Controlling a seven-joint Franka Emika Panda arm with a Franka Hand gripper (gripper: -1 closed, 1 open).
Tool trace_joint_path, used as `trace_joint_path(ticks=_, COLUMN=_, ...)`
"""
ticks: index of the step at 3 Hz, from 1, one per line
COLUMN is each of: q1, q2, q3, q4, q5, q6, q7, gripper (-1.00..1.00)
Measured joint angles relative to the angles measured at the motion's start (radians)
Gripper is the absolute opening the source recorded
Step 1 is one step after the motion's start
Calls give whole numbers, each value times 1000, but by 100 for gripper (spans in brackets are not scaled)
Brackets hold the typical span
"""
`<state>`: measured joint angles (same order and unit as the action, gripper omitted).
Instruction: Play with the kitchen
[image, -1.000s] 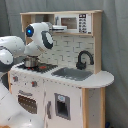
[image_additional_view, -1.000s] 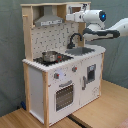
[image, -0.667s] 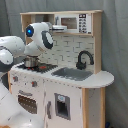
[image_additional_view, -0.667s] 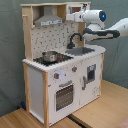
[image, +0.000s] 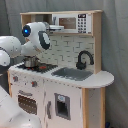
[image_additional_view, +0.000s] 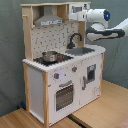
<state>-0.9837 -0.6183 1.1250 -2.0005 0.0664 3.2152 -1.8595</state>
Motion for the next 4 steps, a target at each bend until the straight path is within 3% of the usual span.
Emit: trace_joint_path(ticks=4, q1=301, q2=52, q3=-219, q4=-125, q5=0, q6=34, q7=-73, gripper=-100)
